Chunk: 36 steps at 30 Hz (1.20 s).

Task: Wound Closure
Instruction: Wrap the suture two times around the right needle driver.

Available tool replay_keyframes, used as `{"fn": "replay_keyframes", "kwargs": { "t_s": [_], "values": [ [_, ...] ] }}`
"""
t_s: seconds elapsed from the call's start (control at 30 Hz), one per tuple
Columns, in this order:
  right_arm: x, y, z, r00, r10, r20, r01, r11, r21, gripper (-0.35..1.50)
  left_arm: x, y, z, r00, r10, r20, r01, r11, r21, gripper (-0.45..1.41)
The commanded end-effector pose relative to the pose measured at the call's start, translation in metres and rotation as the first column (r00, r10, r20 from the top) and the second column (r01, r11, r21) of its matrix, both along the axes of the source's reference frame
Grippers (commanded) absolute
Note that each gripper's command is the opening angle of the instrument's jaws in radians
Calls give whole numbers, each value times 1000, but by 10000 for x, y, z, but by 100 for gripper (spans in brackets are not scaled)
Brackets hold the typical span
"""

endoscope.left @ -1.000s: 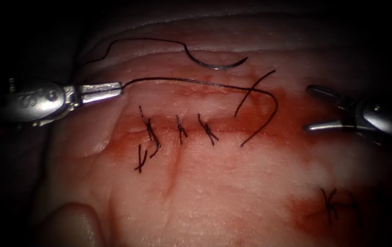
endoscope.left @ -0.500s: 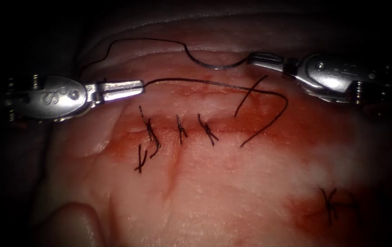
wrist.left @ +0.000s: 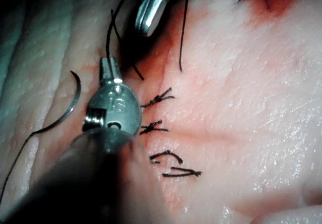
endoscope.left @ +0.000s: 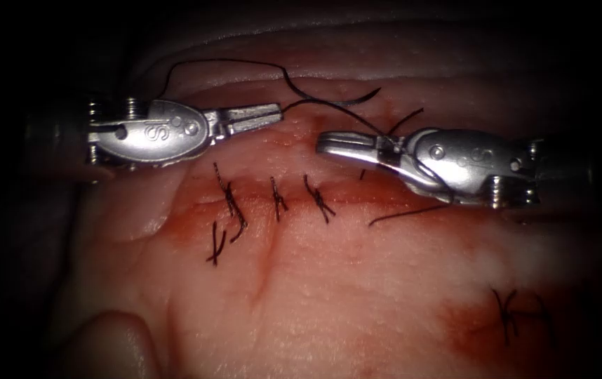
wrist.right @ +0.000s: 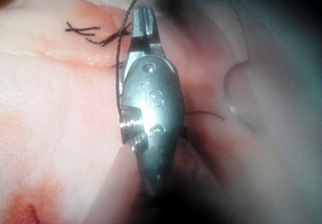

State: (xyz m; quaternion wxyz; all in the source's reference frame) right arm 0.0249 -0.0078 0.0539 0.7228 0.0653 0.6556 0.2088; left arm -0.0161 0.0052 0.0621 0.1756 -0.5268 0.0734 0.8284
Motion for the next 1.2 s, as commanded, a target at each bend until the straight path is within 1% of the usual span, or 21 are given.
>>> {"fn": "replay_keyframes", "kwargs": {
  "t_s": [0.03,0.17,0.23,0.3,0.4,0.43,0.47,0.57,0.6,0.67,0.73,0.77,0.8,0.9,0.97,1.03,1.13,1.2],
  "values": [
    [11,-1,1,1000,17,-15,-17,1000,-1,-35,-7,-4,10,1000,10,-9,-10,1000,-2,-45],
    [14,7,-3,998,56,-38,-56,998,-1,-35,-15,-21,26,998,27,-49,-27,1000,-10,-45],
    [15,11,-3,997,73,-29,-73,997,-10,-35,-19,-30,31,998,39,-51,-39,999,-2,-45],
    [14,15,-1,996,93,-1,-93,995,-34,-35,-23,-38,31,998,52,-42,-52,999,1,-45],
    [13,20,5,991,135,10,-134,990,-49,-35,-29,-55,24,997,76,-33,-76,997,6,-45],
    [12,21,7,987,161,12,-160,986,-51,-28,-30,-58,21,996,80,-33,-80,997,7,-45],
    [12,22,9,982,184,34,-181,981,-69,-10,-34,-65,14,996,89,-24,-89,996,7,-45],
    [10,22,12,979,189,72,-182,979,-91,-8,-37,-75,2,995,102,-12,-102,995,7,-45],
    [10,21,13,979,183,87,-174,980,-102,-5,-38,-79,-4,994,107,-6,-107,994,7,-45],
    [10,20,16,980,159,117,-147,984,-104,0,-38,-83,-14,994,110,5,-110,994,15,-45],
    [11,17,19,979,132,152,-117,987,-106,20,-36,-82,-24,993,117,6,-117,993,11,-45],
    [11,15,20,979,117,167,-101,989,-105,24,-35,-80,-28,992,123,5,-123,992,11,-45],
    [11,13,22,978,100,183,-82,991,-102,26,-33,-78,-31,993,122,8,-122,993,7,-45],
    [10,2,28,968,4,249,18,996,-87,27,-23,-66,-44,993,109,36,-109,994,-11,-45],
    [10,-2,30,962,-27,272,51,995,-82,31,-18,-58,-48,994,101,38,-100,995,-18,-45],
    [11,-7,33,955,-53,291,78,994,-77,47,-15,-50,-51,995,90,37,-89,996,-27,-45],
    [13,-11,36,948,-75,308,103,992,-74,81,-13,-39,-52,996,81,33,-80,996,-30,-45],
    [13,-13,37,946,-82,314,110,991,-73,94,-14,-32,-52,997,75,34,-74,997,-32,-45]
  ]
}}
